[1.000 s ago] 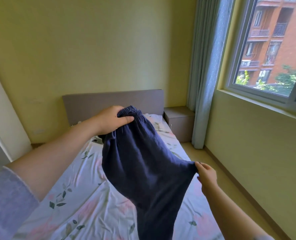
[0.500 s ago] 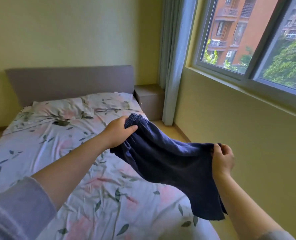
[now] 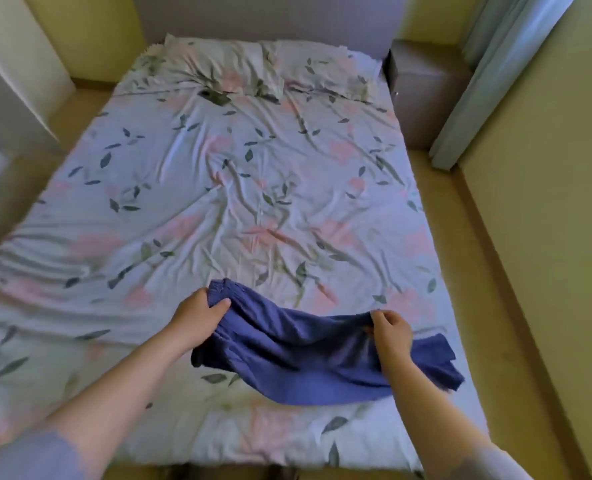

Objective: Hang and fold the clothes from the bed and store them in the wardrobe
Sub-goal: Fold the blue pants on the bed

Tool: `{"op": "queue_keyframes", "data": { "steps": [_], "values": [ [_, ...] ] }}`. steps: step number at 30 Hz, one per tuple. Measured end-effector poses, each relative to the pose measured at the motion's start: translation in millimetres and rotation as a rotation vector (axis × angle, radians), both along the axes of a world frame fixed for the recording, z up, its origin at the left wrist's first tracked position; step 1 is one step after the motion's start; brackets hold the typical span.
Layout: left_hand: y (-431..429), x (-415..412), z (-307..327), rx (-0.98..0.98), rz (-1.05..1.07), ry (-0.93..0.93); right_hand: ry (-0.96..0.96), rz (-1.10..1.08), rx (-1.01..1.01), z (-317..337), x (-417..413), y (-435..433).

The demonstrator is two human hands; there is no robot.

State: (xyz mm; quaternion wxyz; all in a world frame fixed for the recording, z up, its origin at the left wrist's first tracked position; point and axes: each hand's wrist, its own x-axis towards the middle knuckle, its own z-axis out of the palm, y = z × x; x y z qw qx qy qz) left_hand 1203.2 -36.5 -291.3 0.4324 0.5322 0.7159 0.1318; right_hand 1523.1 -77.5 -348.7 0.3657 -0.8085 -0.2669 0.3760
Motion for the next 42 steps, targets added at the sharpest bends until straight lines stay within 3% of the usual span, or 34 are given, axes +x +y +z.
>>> {"op": "queue_keyframes", "data": {
  "steps": [12,21,27,31,34,42],
  "values": [
    [-44,-183,-138,-0.232,0.422,-0.061,-0.177,0.608,-0.210,-107,-190,73],
    [-42,-256,-231,-0.301,0.533,-0.157,-0.273,0.685,-0.192,-183,-274,124],
    [-32,-281,-283,-0.260,0.528,-0.200,-0.330,0.625,-0.156,-223,-295,162],
    [-23,-287,-316,-0.202,0.535,-0.189,-0.371,0.671,-0.269,-252,-304,178],
    [-24,-287,-333,-0.187,0.521,-0.166,-0.422,0.685,-0.312,-262,-317,168],
    [-42,-286,-344,-0.303,0.519,-0.115,-0.269,0.799,-0.102,-266,-365,97]
  ]
}}
